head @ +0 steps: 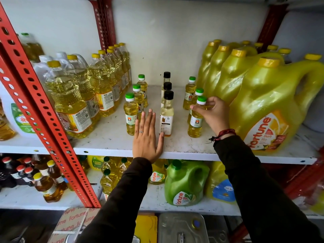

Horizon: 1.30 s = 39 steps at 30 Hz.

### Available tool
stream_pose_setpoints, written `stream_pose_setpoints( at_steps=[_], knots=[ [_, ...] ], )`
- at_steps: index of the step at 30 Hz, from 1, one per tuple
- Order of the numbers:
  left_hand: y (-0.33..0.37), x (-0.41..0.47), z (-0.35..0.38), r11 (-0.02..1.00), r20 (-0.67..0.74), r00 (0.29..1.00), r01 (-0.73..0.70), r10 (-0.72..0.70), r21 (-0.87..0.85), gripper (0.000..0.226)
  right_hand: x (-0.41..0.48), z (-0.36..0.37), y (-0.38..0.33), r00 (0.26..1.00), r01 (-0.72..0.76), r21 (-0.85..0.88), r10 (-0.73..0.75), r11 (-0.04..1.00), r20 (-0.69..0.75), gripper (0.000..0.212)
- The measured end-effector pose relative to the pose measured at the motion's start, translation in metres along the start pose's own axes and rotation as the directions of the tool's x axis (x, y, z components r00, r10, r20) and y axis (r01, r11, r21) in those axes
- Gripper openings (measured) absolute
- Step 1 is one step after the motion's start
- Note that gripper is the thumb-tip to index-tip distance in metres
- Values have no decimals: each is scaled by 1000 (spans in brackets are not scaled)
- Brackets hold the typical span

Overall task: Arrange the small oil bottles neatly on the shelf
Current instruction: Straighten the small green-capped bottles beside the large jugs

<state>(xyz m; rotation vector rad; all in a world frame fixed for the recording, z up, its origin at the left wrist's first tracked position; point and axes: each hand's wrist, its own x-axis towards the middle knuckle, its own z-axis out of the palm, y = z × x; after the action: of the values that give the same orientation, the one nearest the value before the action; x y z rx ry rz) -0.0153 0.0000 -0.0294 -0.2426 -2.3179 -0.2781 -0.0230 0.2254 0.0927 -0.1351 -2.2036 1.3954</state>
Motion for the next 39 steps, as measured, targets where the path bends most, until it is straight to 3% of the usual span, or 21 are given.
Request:
stream_pose_setpoints(
  at_steps=[4, 8, 12, 23, 33, 39],
  knots=[
    [1, 0, -1, 1000, 0, 1000, 3, -3, 5, 77, 1, 2, 5, 1000, 12, -42, -12, 999, 7, 45],
    [1, 0, 0, 1000, 7, 1000, 10, -10, 16, 77, 9, -5, 10, 984, -25, -29, 30, 999, 175, 48],
    [-1, 0, 0, 1000, 5, 1000, 17, -17, 13, 76, 15, -11, 13, 976, -34, 2, 32, 999, 217, 41],
    [1, 0, -1, 1000, 21, 1000, 22, -23, 16, 77, 0, -8, 0, 1000, -23, -45, 23, 999, 16, 48],
    [1, 0, -1, 999, 35, 999, 23, -24, 26, 77, -1, -13, 3, 995, -53, 0, 53, 999, 80, 43],
    [1, 0, -1, 999, 43, 999, 25, -26, 21, 77, -4, -9, 4, 998, -68, 16, 68, 998, -2, 42]
  ],
)
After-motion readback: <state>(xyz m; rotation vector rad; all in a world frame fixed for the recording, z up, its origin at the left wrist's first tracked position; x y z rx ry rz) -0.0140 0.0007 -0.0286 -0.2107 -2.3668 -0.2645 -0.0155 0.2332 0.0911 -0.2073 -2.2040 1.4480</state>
